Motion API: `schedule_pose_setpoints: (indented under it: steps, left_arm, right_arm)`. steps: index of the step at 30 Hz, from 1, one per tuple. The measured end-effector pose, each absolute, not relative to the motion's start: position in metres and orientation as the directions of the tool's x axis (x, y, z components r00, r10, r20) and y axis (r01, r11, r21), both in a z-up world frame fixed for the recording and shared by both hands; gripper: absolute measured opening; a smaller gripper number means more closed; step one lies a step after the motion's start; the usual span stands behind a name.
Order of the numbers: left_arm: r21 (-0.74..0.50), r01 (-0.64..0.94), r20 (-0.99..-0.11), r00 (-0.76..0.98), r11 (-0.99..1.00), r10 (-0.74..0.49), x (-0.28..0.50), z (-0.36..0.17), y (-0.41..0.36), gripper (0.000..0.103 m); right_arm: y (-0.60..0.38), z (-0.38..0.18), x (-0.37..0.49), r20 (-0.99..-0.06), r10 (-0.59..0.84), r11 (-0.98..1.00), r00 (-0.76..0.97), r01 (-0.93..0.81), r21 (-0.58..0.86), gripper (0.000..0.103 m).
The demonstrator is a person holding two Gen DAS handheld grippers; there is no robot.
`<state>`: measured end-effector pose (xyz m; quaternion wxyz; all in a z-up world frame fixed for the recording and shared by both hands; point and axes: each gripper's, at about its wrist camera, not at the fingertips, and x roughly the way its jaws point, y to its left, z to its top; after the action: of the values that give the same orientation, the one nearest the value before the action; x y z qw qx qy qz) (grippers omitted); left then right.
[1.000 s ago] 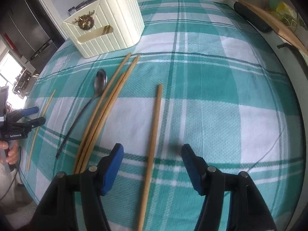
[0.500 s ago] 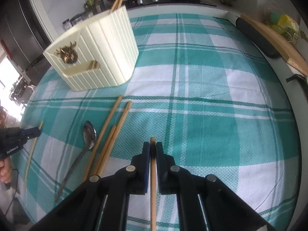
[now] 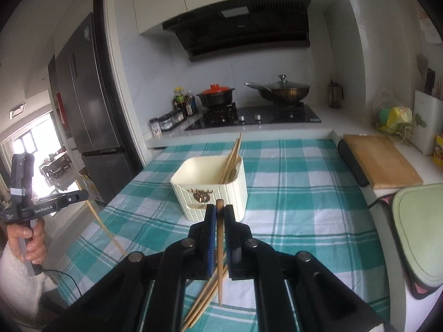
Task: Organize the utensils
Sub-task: 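Lift both held chopsticks over the cream box and open both tools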
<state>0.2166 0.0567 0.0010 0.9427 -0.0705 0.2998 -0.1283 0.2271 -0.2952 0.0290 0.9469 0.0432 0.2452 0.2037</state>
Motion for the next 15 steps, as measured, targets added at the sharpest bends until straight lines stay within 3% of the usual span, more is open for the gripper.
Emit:
schedule_pose_setpoints:
  steps: [15]
  left_arm:
    - [-0.206,0.215,-0.468,0.835,0.955,-0.289,0.224,0.042,0.053,0.004]
  right_arm:
    - [-0.268,0.078,0.244,-0.329,0.39,0.921,0.86,-0.371,0.121,0.006]
